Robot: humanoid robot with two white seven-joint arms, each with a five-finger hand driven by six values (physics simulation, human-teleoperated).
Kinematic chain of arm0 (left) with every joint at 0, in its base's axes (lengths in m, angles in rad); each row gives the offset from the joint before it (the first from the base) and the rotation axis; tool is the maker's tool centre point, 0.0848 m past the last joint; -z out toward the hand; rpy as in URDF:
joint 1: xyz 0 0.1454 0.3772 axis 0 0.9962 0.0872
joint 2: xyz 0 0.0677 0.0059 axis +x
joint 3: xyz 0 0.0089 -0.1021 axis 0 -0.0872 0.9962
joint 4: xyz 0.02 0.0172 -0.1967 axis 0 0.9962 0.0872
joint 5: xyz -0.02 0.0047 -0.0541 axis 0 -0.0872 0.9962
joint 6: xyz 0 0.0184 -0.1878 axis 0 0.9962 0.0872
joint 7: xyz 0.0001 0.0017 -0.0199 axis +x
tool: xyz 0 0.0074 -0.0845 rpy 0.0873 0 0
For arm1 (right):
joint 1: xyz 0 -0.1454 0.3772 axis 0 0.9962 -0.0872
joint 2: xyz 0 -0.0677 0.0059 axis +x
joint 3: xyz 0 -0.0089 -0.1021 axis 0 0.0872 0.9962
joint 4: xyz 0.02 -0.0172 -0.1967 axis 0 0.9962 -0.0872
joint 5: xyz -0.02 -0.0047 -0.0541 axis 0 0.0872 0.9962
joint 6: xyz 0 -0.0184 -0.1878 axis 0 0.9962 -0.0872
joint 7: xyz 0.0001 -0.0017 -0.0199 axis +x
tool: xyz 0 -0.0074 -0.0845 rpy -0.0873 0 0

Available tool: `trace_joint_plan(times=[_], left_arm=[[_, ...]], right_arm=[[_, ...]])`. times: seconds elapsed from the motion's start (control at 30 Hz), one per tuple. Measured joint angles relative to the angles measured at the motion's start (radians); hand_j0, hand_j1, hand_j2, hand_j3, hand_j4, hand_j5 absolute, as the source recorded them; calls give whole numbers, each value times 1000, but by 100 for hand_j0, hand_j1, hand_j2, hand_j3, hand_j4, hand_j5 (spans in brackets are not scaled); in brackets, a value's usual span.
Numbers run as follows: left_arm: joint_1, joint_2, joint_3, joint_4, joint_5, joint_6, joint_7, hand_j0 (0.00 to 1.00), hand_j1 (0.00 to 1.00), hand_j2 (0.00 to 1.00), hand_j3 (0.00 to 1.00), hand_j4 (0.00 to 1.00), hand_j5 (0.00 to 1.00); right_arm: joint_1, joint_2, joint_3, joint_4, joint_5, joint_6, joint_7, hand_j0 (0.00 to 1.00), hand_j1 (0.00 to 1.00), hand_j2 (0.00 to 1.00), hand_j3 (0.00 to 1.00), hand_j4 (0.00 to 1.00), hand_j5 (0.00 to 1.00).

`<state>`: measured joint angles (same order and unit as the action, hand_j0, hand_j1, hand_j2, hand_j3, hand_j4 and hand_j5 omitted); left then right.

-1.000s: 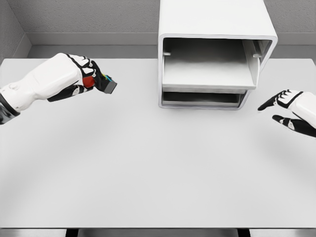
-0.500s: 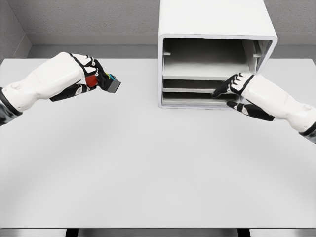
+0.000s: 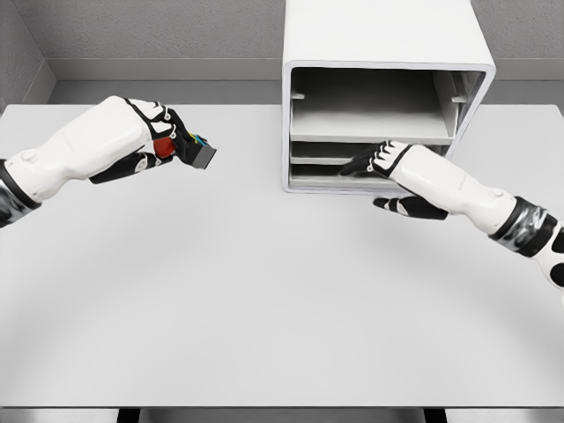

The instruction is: Slide open multi-storey tabletop storage cabinets and put open load switch and slide close multi-storey tabletop storage cabinets

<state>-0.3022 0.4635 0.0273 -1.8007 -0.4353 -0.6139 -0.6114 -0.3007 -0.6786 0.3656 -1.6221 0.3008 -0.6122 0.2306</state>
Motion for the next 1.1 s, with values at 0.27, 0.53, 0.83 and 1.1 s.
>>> trace_joint_plan(times=[0.27,0.53,0.83,1.1], left_arm=[[6,-1,0,0,-1,0,0,30,30,30,30,30,30],[61,0,0,0,-2,-1,0,30,30,30,30,30,30],[140,-23,15,0,15,-1,0,30,30,30,30,30,30],[232,-27,66,0,26,-1,-1,30,30,30,30,30,30]], right_arm=[[-21,1,-1,17,1,0,0,100,100,100,100,100,100],[-69,38,3,105,15,0,4,99,99,99,99,99,99],[-133,111,14,214,23,0,62,98,98,98,98,98,98],[-178,143,35,296,17,2,66,98,98,98,98,98,98]])
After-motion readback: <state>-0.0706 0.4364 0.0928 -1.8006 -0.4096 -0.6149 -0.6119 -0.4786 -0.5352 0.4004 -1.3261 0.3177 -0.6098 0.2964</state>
